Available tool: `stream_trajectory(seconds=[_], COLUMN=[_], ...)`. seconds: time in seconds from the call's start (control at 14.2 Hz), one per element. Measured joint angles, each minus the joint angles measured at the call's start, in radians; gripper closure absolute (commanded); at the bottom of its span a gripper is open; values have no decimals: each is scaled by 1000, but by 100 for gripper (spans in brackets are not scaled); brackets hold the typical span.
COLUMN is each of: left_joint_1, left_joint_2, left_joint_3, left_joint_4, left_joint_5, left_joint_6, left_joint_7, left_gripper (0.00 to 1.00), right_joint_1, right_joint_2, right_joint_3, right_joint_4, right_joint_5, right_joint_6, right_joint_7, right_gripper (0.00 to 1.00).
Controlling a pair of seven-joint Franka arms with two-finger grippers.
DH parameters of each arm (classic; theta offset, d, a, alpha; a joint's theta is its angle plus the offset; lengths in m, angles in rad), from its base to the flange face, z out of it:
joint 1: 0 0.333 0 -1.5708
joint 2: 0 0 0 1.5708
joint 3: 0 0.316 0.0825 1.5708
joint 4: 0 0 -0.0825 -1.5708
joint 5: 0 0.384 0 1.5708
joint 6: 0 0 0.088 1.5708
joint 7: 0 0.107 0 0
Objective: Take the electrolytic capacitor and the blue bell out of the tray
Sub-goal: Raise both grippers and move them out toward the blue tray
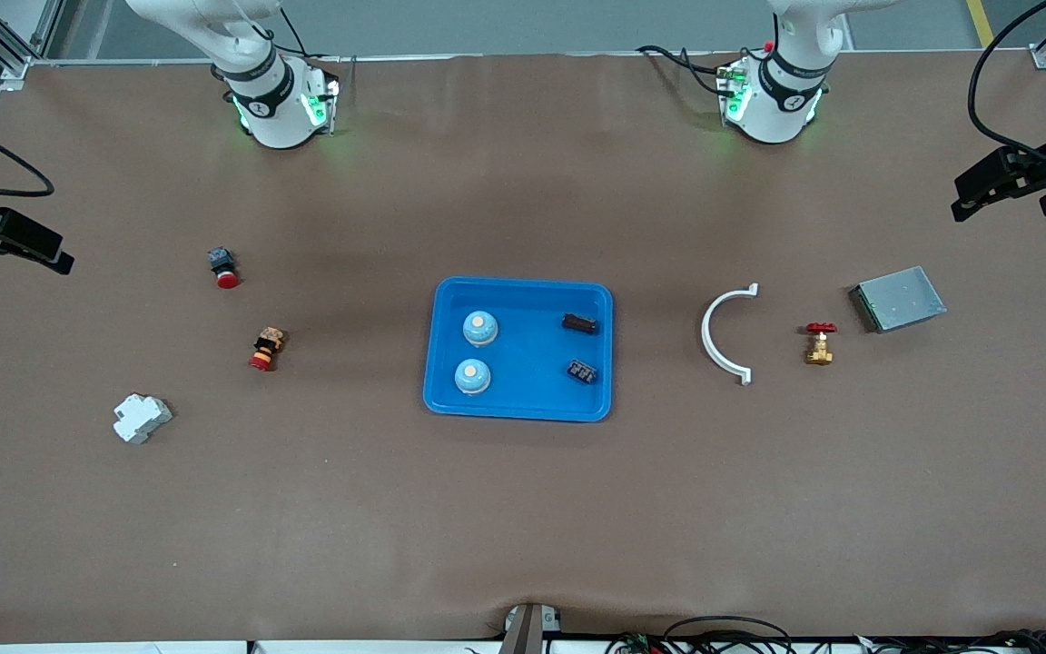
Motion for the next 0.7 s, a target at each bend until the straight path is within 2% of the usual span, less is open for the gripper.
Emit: stream_trajectory(seconds=[0.7], left_joint_1=[32], left_joint_2=[0], left_joint_3=[1], left_joint_4=[-1], left_joint_5=[1], left_joint_6=[-7], left_joint_7=[1], left_gripper=[0], right_joint_1=[0], right_joint_2=[0], right_joint_3=[-1], right_joint_4=[15], right_joint_5=[0], right_joint_6=[0], right_joint_7=[1], right_gripper=[0])
